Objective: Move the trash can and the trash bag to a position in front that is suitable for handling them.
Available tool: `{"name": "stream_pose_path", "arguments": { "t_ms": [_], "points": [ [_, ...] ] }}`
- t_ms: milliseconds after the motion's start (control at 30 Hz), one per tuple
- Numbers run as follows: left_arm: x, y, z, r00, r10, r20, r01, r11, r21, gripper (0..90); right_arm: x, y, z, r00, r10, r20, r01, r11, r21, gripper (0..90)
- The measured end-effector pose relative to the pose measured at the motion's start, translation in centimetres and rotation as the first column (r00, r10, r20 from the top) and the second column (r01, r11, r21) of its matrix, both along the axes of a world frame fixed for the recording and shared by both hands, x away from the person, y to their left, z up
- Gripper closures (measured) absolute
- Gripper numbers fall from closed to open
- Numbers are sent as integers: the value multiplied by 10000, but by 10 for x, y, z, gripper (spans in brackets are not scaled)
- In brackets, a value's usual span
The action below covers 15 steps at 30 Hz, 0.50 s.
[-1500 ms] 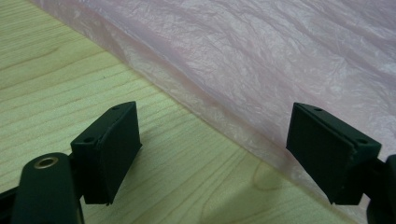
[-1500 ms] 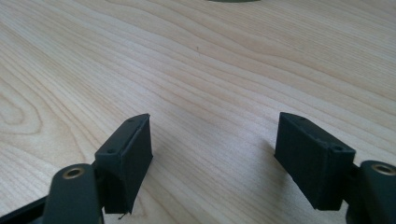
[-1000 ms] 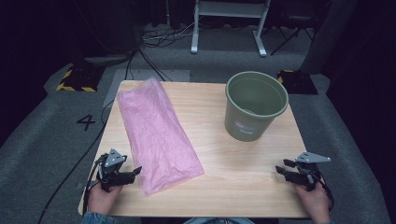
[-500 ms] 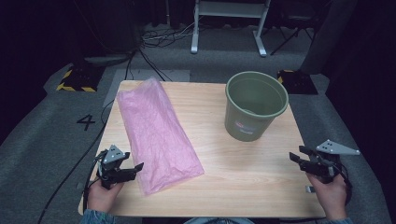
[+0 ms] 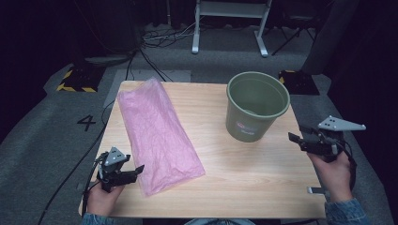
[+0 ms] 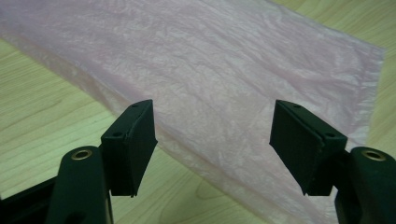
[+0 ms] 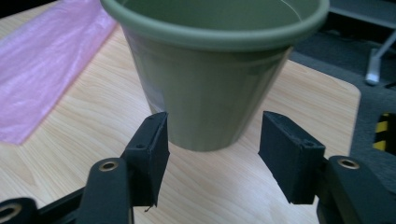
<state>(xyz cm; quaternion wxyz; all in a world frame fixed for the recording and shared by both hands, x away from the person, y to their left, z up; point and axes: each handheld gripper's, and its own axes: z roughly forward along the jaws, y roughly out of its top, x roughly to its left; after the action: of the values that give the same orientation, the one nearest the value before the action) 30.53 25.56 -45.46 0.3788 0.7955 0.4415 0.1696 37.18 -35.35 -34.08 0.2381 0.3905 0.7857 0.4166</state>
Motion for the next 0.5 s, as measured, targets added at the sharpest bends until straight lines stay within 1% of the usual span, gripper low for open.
{"name": "stream_pose_path", "arguments": {
  "t_ms": [33,133,167,200,233,267,300,333,367,400,467,500],
  "points": [
    [-1,-1,0,10000,-1,-14,1,10000,-25,298,8,3,8,10000,18,44,-18,9999,135,424],
    [-2,-3,-1,10000,-26,-65,26,10000,-30,297,23,6,20,9999,-55,84,51,9987,498,424],
    [-2,-3,-2,10000,20,-75,-21,10000,-36,297,23,6,20,9999,-55,84,51,9987,498,424],
    [-3,-2,-2,10000,47,-33,-47,10000,-11,300,35,12,26,9995,-298,142,292,9989,366,413],
    [-3,-1,-2,10000,81,-28,-81,10000,21,300,35,12,26,9995,-298,142,292,9989,366,413],
    [-3,0,-2,9999,104,-20,-104,9999,63,301,41,16,27,9993,-329,151,326,9992,227,411],
    [-4,1,-3,9998,183,-57,-183,9998,2,301,47,21,27,9994,-285,177,284,9996,93,410],
    [-5,2,-3,9998,186,-28,-186,9998,26,304,57,27,28,9992,-232,329,235,9997,-85,412],
    [-5,4,-3,9998,196,-5,-196,9998,56,305,62,28,28,9990,-272,352,274,9996,-54,414],
    [-6,5,-3,9997,255,12,-255,9997,43,305,62,28,28,9990,-272,352,274,9996,-54,414],
    [-7,7,-4,9997,241,10,-241,9997,37,306,72,28,27,9989,-338,336,334,9994,125,415],
    [-8,8,-4,9999,61,102,-62,9999,131,306,82,28,25,9988,-413,257,412,9991,63,415]
  ]
}}
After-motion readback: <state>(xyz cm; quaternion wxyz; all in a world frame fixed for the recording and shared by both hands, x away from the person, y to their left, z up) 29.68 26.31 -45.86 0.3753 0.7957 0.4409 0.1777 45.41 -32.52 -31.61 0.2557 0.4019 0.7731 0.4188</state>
